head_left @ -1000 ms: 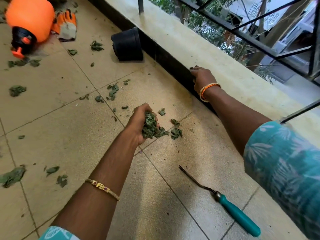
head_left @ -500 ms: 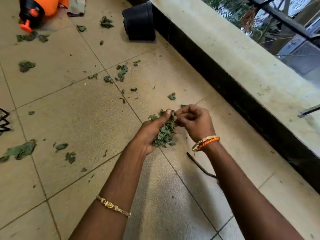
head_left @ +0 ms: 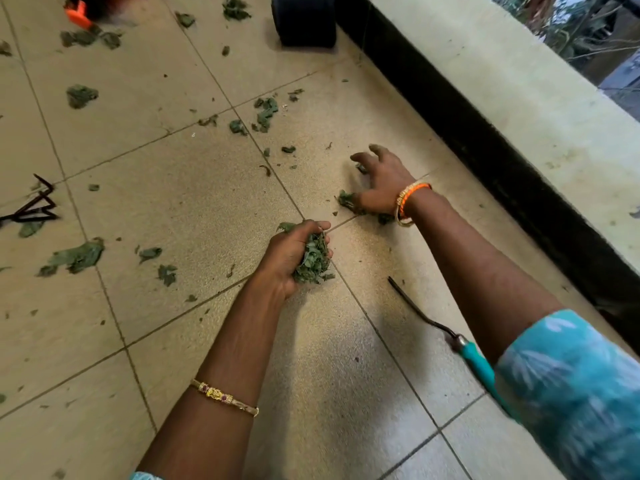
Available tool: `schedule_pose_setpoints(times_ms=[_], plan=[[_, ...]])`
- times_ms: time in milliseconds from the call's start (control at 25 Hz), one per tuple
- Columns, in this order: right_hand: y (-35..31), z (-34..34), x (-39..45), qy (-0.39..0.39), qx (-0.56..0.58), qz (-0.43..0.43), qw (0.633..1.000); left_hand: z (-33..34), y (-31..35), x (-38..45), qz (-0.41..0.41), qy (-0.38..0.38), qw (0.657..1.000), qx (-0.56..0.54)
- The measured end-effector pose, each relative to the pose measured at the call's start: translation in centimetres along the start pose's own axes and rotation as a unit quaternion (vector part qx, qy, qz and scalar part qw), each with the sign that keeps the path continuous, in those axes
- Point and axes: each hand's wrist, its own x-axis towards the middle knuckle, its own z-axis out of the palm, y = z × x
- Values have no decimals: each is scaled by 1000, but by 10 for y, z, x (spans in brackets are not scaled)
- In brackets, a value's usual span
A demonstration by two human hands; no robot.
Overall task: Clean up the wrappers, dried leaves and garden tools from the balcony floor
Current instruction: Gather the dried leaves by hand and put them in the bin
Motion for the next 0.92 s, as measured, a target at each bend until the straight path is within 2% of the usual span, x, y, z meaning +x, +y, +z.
schedule_pose_setpoints(times_ms=[80,160,240,360,480,560,640,760,840,920], plan=[[-5,8,10,-24,-53,-9,998,-4,-3,-2,-6,7,1000,6],[-13,20,2,-17,-77,-12,997,-8,-6,-3,-8,12,1000,12],[-20,44,-16,34,-102,-33,994,-12,-8,-4,-8,14,1000,21],[-26,87,-52,143,-27,-94,985,-17,-11,-4,-14,11,999,38],[-16,104,-62,254,4,-162,954,-17,-15,-2,-12,7,999,40],[-19,91,-63,263,48,-175,948,-16,-18,0,-14,13,999,39],[-25,71,-63,270,168,-122,940,-13,-20,0,-21,13,999,46],[-13,30,-60,272,366,23,890,-12,-24,1,-25,7,999,46],[8,9,-52,275,406,89,867,-12,-25,1,-22,3,999,42],[27,2,-46,263,384,129,876,-12,-26,0,-20,6,999,42]])
